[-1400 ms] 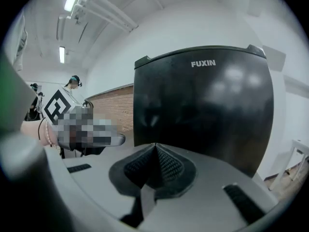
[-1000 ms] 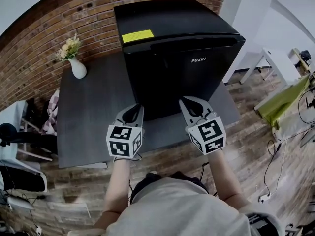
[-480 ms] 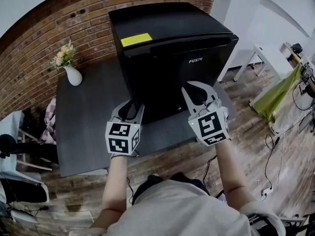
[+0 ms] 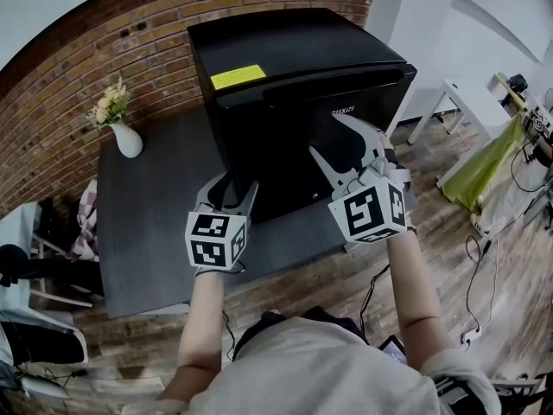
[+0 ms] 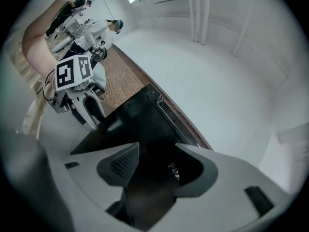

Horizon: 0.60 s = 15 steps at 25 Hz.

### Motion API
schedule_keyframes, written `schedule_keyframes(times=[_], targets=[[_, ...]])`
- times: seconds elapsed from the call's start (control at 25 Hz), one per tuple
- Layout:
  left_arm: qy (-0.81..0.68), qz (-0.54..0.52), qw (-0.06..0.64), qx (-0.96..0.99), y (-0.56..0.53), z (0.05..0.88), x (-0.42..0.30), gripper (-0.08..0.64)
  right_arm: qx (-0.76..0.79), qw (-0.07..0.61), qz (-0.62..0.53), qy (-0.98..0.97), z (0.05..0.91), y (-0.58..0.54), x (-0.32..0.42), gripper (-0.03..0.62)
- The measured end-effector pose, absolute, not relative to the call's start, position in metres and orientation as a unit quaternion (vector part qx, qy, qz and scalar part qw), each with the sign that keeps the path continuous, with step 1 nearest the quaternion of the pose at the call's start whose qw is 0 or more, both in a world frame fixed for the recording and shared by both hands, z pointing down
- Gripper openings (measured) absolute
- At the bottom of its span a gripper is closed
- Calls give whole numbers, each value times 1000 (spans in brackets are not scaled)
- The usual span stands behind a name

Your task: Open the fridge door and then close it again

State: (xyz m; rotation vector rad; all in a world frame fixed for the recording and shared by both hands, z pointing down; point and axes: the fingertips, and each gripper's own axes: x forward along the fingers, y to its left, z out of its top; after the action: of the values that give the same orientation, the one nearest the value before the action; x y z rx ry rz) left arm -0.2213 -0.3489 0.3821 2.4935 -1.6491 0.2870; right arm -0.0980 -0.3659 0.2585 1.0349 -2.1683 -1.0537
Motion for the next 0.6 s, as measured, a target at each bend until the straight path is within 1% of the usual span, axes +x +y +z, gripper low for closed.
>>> schedule_keyframes(times=[0.08, 0.32, 0.6], targets=[[-544, 92, 70, 831, -352, 381, -220, 208, 374, 262, -405, -792, 253, -369, -101, 249], [-536, 91, 71, 836, -360, 379, -216, 213, 347, 273, -433, -786, 242, -376, -109, 308], [-532, 91, 68, 839, -362, 379, -215, 213, 312, 280, -461, -782, 236, -382, -117, 310]])
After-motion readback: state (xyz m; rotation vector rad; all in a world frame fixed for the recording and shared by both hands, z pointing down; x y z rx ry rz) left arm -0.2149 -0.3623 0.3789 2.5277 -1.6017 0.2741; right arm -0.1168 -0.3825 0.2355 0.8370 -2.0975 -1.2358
